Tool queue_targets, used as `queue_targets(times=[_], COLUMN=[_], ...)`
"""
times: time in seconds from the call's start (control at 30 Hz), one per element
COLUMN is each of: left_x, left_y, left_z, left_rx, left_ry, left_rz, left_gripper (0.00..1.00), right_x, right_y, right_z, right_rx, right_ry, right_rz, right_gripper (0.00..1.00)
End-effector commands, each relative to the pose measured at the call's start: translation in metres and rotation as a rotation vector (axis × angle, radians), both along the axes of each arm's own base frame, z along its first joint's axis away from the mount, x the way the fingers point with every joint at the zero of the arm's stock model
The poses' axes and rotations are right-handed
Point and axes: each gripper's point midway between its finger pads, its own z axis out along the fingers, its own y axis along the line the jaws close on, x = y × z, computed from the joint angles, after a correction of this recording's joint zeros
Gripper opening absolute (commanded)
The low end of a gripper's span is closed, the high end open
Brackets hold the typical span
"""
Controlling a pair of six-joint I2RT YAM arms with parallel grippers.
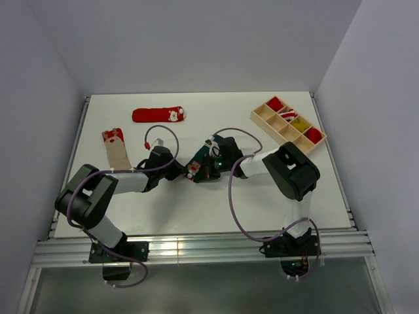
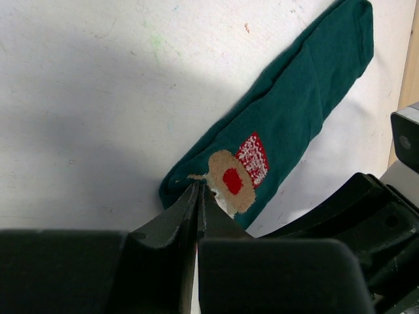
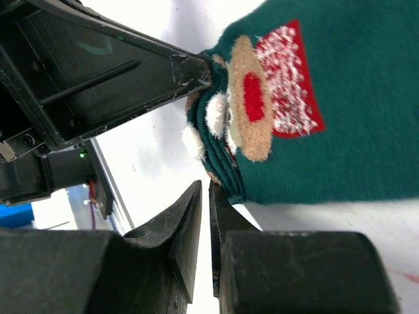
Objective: Roll the socks
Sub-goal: Roll the sock at the center of the board.
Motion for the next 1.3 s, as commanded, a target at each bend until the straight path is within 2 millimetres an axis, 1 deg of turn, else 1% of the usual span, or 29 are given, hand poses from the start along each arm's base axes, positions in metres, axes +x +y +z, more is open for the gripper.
queue_targets(times=[0.0, 0.07, 0.2, 0.23, 0.27, 0.3, 0.33, 0.37, 0.4, 0.43, 0.47, 0.5, 0.53, 0.6, 0.63, 0.67, 0.73, 0.77, 0.87, 0.9, 0.97, 1.03, 1.07, 1.13, 1.27], left_x=[-0.024, -0.023, -0.022, -0.021, -0.021, -0.021, -0.021, -0.021, -0.021, -0.021, -0.020, -0.020, -0.021, -0.020, -0.020, -0.020, -0.020, -0.020, -0.020, -0.020, -0.021, -0.020, -0.020, -0.021, -0.021], left_y=[0.022, 0.022, 0.021, 0.021, 0.020, 0.020, 0.020, 0.020, 0.020, 0.020, 0.019, 0.019, 0.019, 0.019, 0.019, 0.018, 0.018, 0.017, 0.017, 0.018, 0.017, 0.018, 0.018, 0.017, 0.016], left_z=[-0.038, -0.036, -0.035, -0.034, -0.033, -0.034, -0.034, -0.033, -0.033, -0.033, -0.032, -0.031, -0.032, -0.032, -0.031, -0.031, -0.032, -0.032, -0.032, -0.032, -0.032, -0.032, -0.032, -0.032, -0.032], left_rx=[0.144, 0.145, 0.149, 0.148, 0.148, 0.154, 0.154, 0.155, 0.156, 0.159, 0.157, 0.159, 0.159, 0.163, 0.164, 0.161, 0.161, 0.160, 0.161, 0.162, 0.162, 0.165, 0.166, 0.165, 0.164], left_ry=[0.117, 0.113, 0.113, 0.110, 0.111, 0.115, 0.114, 0.114, 0.114, 0.116, 0.112, 0.111, 0.114, 0.114, 0.115, 0.115, 0.117, 0.117, 0.117, 0.118, 0.117, 0.116, 0.115, 0.116, 0.118], left_rz=[-0.005, -0.003, -0.006, -0.006, -0.006, -0.009, -0.009, -0.011, -0.013, -0.012, -0.011, -0.015, -0.014, -0.017, -0.018, -0.020, -0.023, -0.026, -0.027, -0.026, -0.028, -0.027, -0.028, -0.029, -0.035], left_gripper=[0.08, 0.09, 0.08, 0.08, 0.08, 0.08, 0.08, 0.08, 0.08, 0.08, 0.08, 0.07, 0.07, 0.07, 0.07, 0.07, 0.07, 0.07, 0.07, 0.07, 0.07, 0.06, 0.06, 0.06, 0.06], right_x=[0.006, 0.005, 0.005, 0.006, 0.009, 0.009, 0.007, 0.007, 0.013, 0.008, 0.008, 0.014, 0.011, 0.011, 0.018, 0.012, 0.016, 0.011, 0.010, 0.009, 0.012, 0.010, 0.011, 0.011, 0.011], right_y=[-0.004, -0.005, -0.005, -0.007, -0.009, -0.005, -0.007, -0.007, -0.008, -0.006, -0.006, -0.009, -0.007, -0.006, -0.010, -0.004, -0.004, 0.002, 0.007, 0.012, 0.013, 0.015, 0.017, 0.017, 0.016], right_z=[-0.005, -0.003, 0.015, 0.027, 0.028, 0.034, 0.039, 0.041, 0.042, 0.042, 0.046, 0.046, 0.045, 0.049, 0.049, 0.049, 0.051, 0.054, 0.050, 0.047, 0.047, 0.041, 0.041, 0.034, 0.024], right_rx=[0.026, 0.030, 0.020, 0.007, -0.020, -0.037, -0.071, -0.093, -0.133, -0.154, -0.167, -0.206, -0.230, -0.264, -0.309, -0.321, -0.369, -0.375, -0.414, -0.418, -0.443, -0.456, -0.460, -0.484, -0.512], right_ry=[0.004, 0.001, -0.081, -0.134, -0.167, -0.208, -0.257, -0.289, -0.333, -0.371, -0.406, -0.445, -0.494, -0.548, -0.600, -0.629, -0.697, -0.723, -0.772, -0.771, -0.790, -0.793, -0.792, -0.784, -0.768], right_rz=[-0.026, -0.023, 0.002, 0.015, 0.003, 0.012, 0.033, 0.038, 0.015, 0.041, 0.037, 0.007, 0.024, 0.023, 0.003, 0.018, 0.009, 0.025, 0.049, 0.061, 0.061, 0.082, 0.082, 0.095, 0.107], right_gripper=[0.17, 0.17, 0.18, 0.19, 0.20, 0.21, 0.22, 0.23, 0.24, 0.26, 0.27, 0.28, 0.30, 0.31, 0.33, 0.33, 0.34, 0.35, 0.35, 0.35, 0.35, 0.35, 0.35, 0.35, 0.35])
